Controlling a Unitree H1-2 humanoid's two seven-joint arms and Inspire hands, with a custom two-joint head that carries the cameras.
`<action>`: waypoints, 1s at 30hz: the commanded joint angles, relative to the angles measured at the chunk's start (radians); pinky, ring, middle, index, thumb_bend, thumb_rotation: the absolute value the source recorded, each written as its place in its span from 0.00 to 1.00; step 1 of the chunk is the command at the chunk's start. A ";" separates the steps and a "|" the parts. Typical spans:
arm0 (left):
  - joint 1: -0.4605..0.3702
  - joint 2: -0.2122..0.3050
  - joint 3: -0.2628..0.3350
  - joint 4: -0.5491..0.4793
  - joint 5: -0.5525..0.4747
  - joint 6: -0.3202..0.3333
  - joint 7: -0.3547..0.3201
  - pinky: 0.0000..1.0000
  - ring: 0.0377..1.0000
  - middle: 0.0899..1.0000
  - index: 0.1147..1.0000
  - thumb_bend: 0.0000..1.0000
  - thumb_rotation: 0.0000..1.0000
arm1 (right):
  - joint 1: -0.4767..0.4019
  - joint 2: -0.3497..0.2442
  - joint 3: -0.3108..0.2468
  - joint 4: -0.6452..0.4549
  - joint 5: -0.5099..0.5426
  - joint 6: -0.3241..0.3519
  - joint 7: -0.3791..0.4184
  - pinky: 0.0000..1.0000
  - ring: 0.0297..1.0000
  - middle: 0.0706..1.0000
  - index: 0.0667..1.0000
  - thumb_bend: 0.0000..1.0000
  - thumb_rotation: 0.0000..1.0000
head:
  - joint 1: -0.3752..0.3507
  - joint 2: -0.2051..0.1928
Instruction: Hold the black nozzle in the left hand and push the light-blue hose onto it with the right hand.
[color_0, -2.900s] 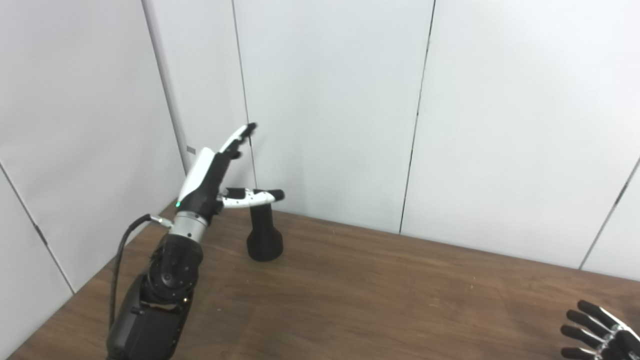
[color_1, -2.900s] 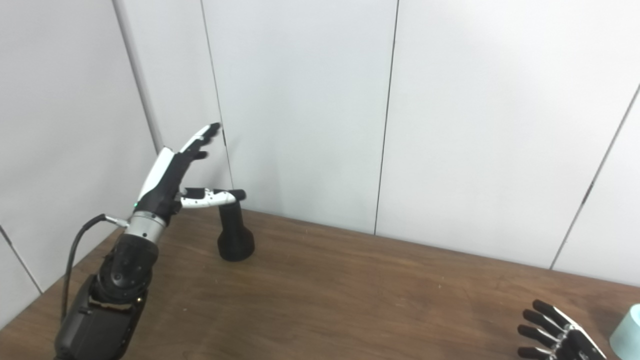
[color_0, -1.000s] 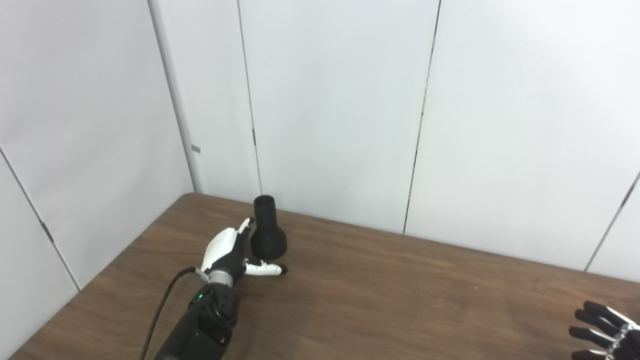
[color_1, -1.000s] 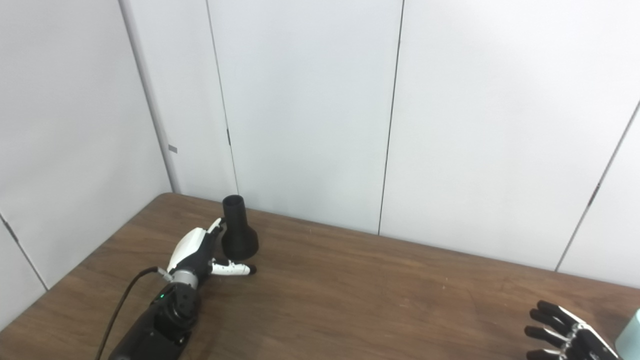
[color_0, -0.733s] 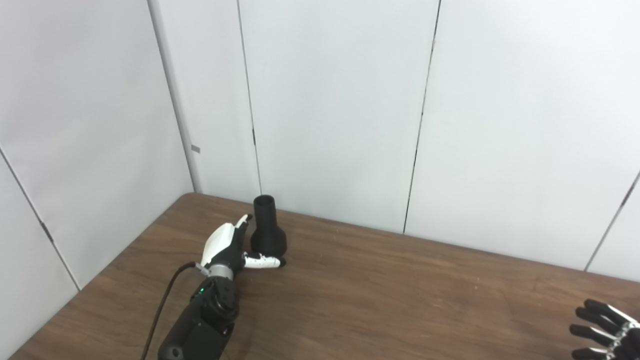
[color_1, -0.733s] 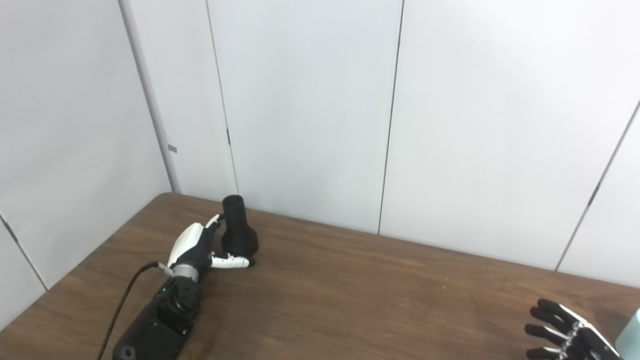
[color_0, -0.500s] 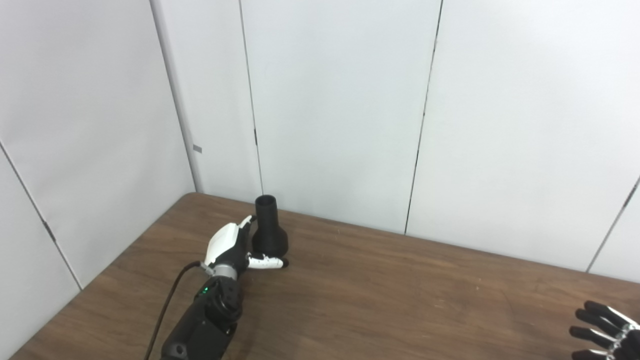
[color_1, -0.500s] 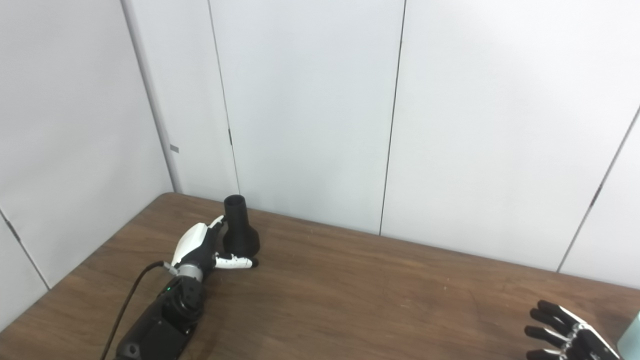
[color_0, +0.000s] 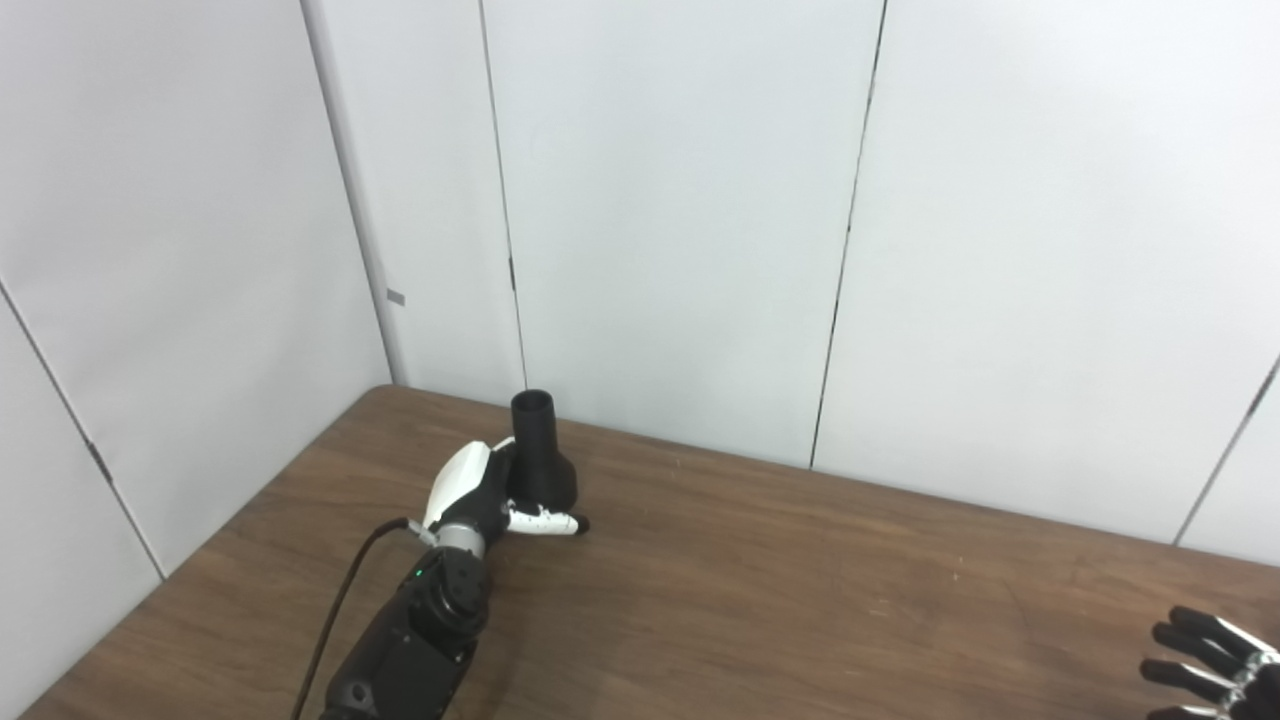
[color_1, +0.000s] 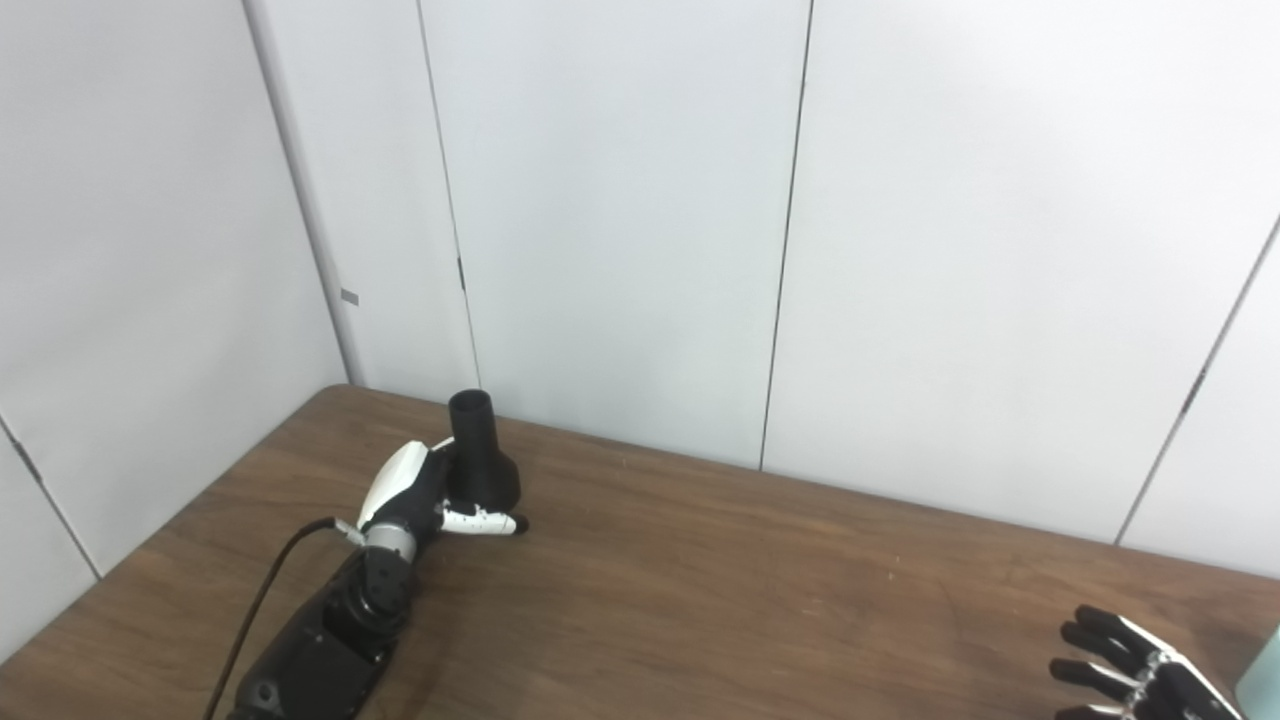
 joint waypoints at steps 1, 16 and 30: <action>-0.033 -0.011 -0.016 0.028 -0.006 -0.035 -0.001 0.83 0.83 0.70 0.71 0.85 0.15 | -0.015 -0.008 -0.007 -0.040 -0.004 -0.016 -0.008 0.53 0.69 0.75 0.75 0.65 0.06 | 0.000 0.003; -0.037 -0.032 -0.053 0.134 0.035 -0.163 0.135 0.48 0.49 0.40 0.43 0.53 0.00 | -0.015 -0.007 -0.013 -0.054 -0.006 0.000 -0.010 0.54 0.68 0.75 0.74 0.64 0.08 | -0.007 0.012; -0.006 -0.046 -0.121 0.096 0.043 -0.189 0.090 0.44 0.49 0.40 0.43 0.53 0.00 | -0.027 0.011 -0.001 -0.054 -0.019 0.001 -0.021 0.54 0.67 0.74 0.73 0.65 0.12 | -0.067 0.024</action>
